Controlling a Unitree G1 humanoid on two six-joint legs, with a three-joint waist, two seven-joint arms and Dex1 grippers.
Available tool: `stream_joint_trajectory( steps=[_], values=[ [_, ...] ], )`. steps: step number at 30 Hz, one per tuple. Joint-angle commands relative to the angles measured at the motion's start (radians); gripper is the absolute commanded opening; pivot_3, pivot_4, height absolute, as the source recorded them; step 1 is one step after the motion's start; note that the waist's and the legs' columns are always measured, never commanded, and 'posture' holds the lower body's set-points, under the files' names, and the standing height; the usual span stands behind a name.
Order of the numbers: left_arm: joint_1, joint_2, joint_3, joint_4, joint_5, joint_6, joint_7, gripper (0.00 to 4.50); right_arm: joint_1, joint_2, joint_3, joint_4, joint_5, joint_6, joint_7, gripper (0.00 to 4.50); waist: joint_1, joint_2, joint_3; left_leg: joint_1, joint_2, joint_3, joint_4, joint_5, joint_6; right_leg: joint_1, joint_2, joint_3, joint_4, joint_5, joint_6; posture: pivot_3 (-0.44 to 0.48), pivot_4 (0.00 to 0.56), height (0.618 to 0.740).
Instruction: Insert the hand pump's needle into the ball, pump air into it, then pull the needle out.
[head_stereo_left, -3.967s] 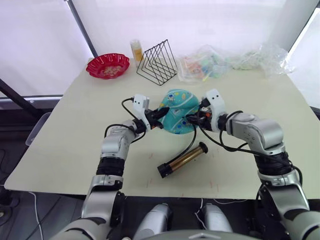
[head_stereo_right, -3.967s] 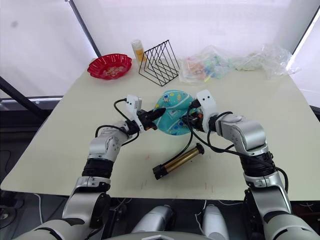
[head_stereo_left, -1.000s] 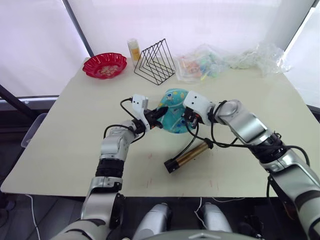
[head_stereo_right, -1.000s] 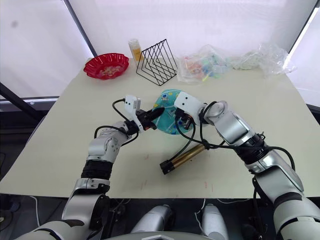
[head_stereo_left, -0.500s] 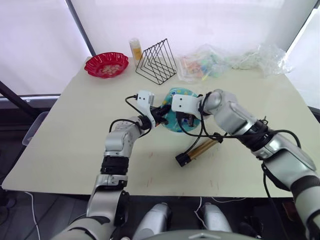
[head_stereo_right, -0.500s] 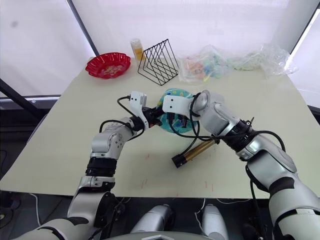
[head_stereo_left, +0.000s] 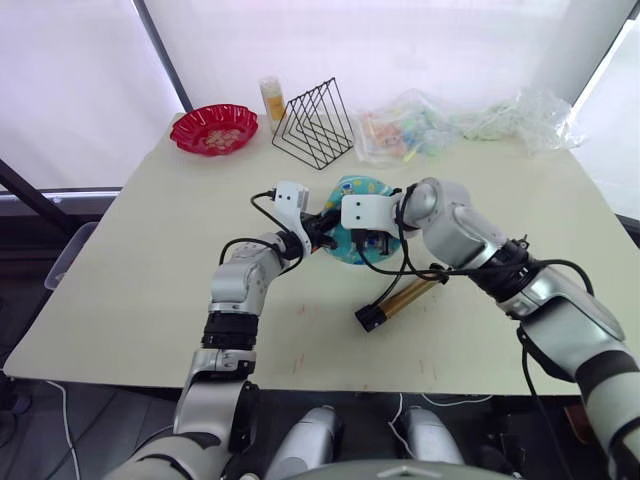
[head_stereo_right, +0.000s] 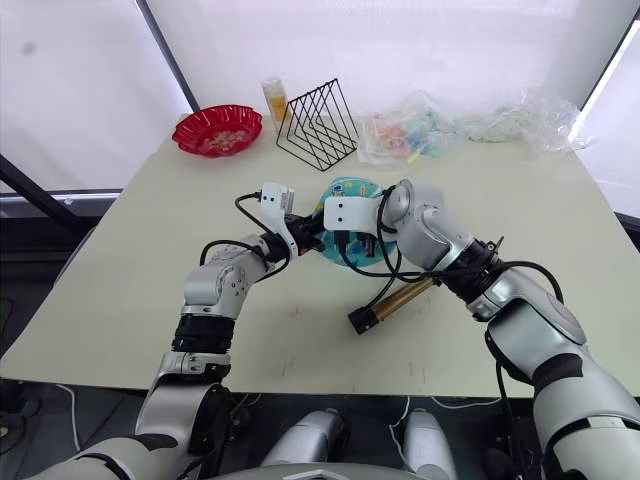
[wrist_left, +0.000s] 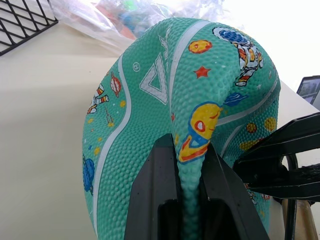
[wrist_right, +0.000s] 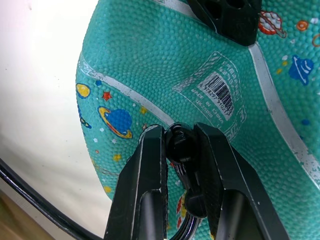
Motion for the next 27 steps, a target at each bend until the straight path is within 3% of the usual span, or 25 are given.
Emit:
stream_joint_trajectory(
  steps=[1,13,18,27],
  values=[
    [0.026,-0.021,-0.048,0.047,0.006,0.034,-0.001,0.0,0.032,0.02,0.021,0.085,-0.023,-0.022,0.009,0.33,-0.001,0.0,0.0,0.0,0.0,0.0,0.0,0.0,0.0,0.0,0.0,0.0,0.0,0.0,0.0,0.0,0.15,0.74],
    [0.021,-0.029,-0.024,0.054,-0.013,0.044,0.026,0.0,0.052,0.049,0.013,0.223,-0.103,-0.113,-0.003,0.33,-0.002,0.0,-0.007,0.004,0.0,-0.003,0.0,0.001,-0.001,0.003,0.002,-0.001,0.0,0.001,-0.001,0.0,0.15,0.74],
    [0.014,-0.033,-0.004,0.067,-0.029,0.055,0.042,0.0,0.062,0.054,0.006,0.288,-0.127,-0.143,-0.018,0.33,-0.003,-0.001,-0.01,0.02,0.0,-0.003,-0.007,-0.004,-0.001,0.016,0.002,0.0,-0.004,0.0,-0.001,0.0,0.15,0.74],
    [0.015,-0.029,-0.002,0.069,-0.038,0.083,0.039,0.0,0.059,0.086,-0.003,0.417,-0.149,-0.19,-0.049,0.33,-0.004,-0.001,-0.019,0.022,0.0,-0.005,-0.011,-0.004,-0.002,0.016,0.003,0.001,-0.004,0.0,-0.001,0.0,0.15,0.74]
  ],
)
